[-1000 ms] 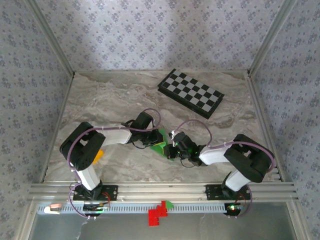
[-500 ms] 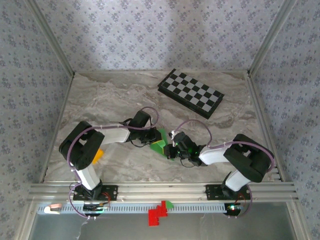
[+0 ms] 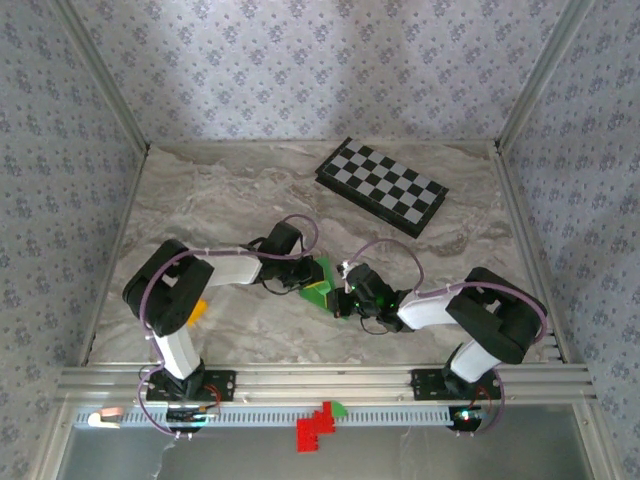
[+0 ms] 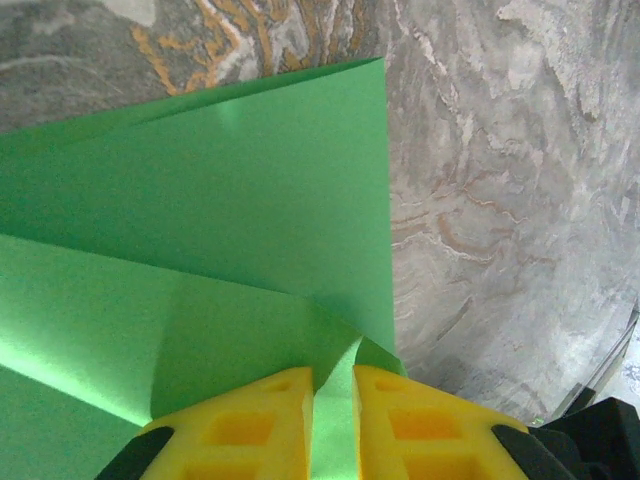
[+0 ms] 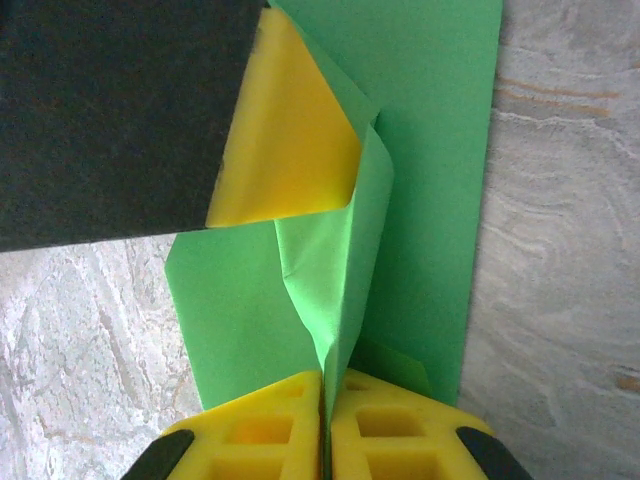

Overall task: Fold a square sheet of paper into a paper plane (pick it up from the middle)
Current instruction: Fourth fold the wing at the center of the table.

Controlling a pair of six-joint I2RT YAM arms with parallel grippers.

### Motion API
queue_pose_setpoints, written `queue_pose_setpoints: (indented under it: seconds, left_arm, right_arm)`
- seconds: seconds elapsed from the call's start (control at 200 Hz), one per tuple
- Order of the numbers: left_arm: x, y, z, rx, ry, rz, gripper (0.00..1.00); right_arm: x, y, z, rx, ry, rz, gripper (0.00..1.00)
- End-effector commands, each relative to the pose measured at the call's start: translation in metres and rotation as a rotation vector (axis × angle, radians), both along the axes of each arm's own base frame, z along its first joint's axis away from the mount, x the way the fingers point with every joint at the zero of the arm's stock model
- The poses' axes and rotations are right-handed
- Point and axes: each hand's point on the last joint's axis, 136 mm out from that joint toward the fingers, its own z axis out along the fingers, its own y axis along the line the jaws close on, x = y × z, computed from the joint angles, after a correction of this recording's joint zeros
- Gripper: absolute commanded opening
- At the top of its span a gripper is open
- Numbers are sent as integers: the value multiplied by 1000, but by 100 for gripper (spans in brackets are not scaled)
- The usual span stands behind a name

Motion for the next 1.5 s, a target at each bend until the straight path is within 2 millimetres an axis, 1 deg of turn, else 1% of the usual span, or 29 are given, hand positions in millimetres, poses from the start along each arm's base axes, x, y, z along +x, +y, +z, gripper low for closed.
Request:
queue_pose_setpoints:
  seconds: [0.0,0.315,0.71,1.189,1.494]
  left_arm:
    - [0,0,-6,-2,1,-18,18]
    - [1,3,-7,6,-2,-17,18]
    - [0,4,-8,3,-2,-19,18]
    - [-2,5,-8,2,1,-25,18]
    - [-2,4,-8,-1,1,-29,18]
  right_arm:
    - [-15,-21,-32,-118,97,-13,11]
    - [-16,-21,-28,-114,89,-11,13]
    - [-10,-9,-2,-63,70,7,19]
    - [1,-1,17,67,117,-27,26]
    - [12,-9,18,89,131,-72,32]
